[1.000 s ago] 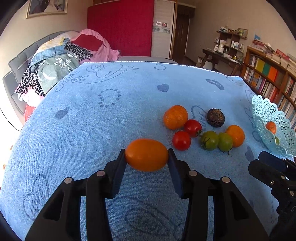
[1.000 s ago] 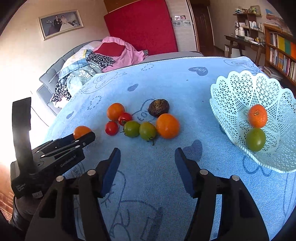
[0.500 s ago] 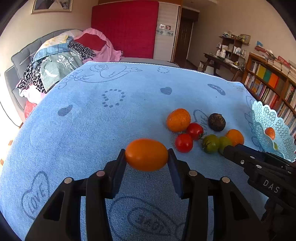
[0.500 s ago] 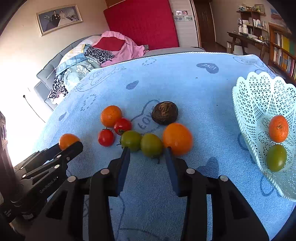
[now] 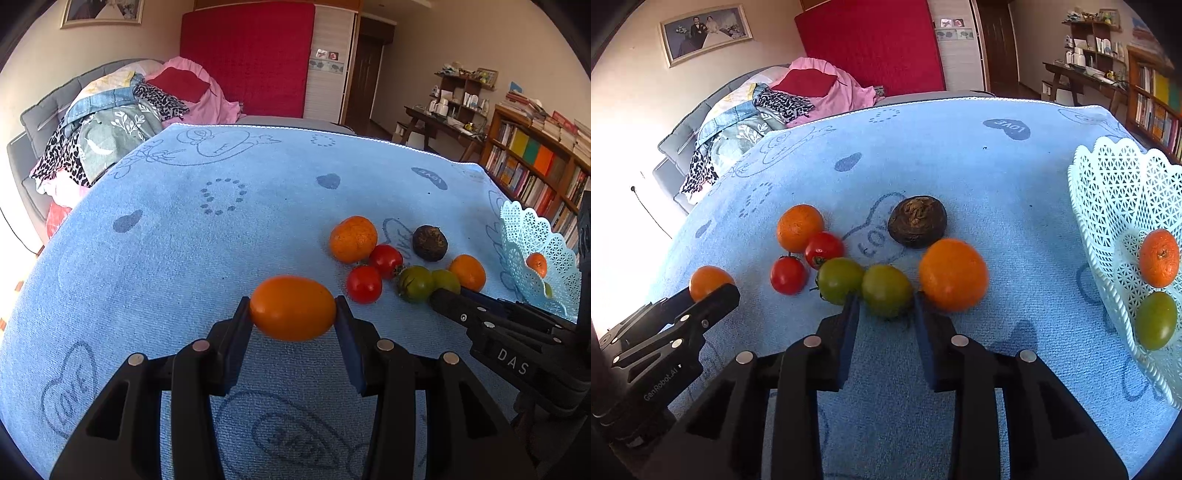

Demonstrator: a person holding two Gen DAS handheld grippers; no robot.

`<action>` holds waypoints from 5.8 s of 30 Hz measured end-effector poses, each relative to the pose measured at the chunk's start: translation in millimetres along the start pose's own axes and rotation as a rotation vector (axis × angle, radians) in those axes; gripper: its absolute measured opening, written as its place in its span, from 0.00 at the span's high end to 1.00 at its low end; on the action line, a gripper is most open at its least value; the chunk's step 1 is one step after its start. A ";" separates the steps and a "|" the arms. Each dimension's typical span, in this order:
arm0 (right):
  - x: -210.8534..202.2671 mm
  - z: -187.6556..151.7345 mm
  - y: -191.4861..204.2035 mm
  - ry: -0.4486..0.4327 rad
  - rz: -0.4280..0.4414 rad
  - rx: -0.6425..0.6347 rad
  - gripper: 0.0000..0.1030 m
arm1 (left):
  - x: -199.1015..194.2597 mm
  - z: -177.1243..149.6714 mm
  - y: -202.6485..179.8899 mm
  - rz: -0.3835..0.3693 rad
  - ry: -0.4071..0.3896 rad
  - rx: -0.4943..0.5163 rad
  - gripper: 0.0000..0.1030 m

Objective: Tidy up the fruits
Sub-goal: 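Lower the right tool onto a green tomato and close it while the left tool holds the oval fruit, then carry the green tomato into the basket and open the right tool, then lower the oval orange fruit into the basket and open the left tool, then withdraw both tools from the basket back over the remaining fruit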

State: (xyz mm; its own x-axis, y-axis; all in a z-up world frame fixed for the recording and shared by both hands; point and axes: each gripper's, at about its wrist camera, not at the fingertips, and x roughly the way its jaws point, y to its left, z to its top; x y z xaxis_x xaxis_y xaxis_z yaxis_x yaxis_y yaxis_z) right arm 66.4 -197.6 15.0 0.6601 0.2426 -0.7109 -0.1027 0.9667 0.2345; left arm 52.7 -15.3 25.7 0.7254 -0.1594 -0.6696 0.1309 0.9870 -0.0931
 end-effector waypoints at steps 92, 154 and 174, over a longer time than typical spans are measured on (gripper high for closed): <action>-173.1 -50.6 -152.6 -0.341 -0.236 0.269 0.49 | -42.1 19.6 -146.1 -0.175 -0.021 0.231 0.56; -175.4 -55.5 -98.9 -0.363 -0.123 0.190 0.45 | -35.5 34.8 -117.8 -0.117 -0.017 0.164 0.27; -139.0 -62.1 -47.7 -0.248 -0.010 0.121 0.45 | -5.6 19.6 -59.5 -0.029 0.072 0.060 0.27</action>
State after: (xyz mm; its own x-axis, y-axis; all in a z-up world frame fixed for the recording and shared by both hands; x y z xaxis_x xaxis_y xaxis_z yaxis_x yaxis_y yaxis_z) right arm -66.7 -272.3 61.5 0.8239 0.1910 -0.5335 -0.0153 0.9487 0.3159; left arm 54.1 -73.6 49.4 0.6703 -0.1839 -0.7190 0.1933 0.9786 -0.0701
